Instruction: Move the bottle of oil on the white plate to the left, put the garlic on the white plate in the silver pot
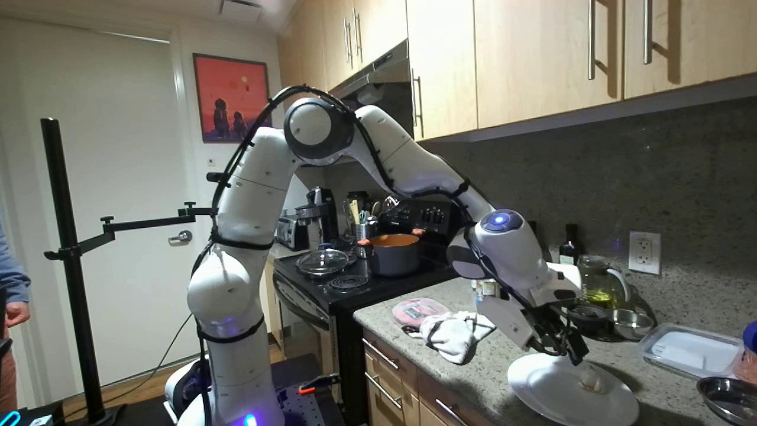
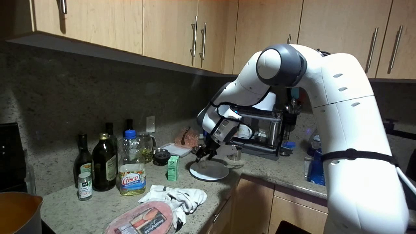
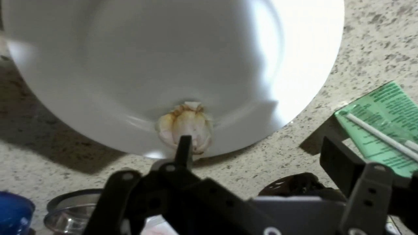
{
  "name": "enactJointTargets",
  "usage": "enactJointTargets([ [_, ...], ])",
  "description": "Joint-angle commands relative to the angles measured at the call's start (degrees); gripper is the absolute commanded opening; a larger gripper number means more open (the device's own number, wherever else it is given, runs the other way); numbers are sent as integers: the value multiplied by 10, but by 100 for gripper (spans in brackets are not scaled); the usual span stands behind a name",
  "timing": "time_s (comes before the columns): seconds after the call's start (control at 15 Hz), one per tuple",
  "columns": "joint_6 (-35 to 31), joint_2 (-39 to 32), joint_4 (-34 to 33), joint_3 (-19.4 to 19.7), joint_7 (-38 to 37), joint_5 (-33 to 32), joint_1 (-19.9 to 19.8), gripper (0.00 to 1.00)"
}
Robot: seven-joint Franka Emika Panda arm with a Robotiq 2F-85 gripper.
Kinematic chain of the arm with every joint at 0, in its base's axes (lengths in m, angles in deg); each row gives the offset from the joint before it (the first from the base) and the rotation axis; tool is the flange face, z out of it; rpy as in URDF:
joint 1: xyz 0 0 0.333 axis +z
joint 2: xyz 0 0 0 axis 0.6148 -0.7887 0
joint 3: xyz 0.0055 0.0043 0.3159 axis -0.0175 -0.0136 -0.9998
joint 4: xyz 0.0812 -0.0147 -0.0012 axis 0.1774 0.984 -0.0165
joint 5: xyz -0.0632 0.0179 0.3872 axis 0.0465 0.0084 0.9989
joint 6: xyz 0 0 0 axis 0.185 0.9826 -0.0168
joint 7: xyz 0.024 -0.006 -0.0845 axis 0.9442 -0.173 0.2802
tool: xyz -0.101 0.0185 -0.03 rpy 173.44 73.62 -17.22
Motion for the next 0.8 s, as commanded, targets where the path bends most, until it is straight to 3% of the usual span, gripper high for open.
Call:
enactJointTargets([
  [0.0, -59, -24, -17, 3, -18, 18, 4, 100],
  [0.47, -67, -62, -37, 0, -57, 20, 5, 100],
  [0.73, -56, -59, -25, 2, -43, 9, 0, 100],
])
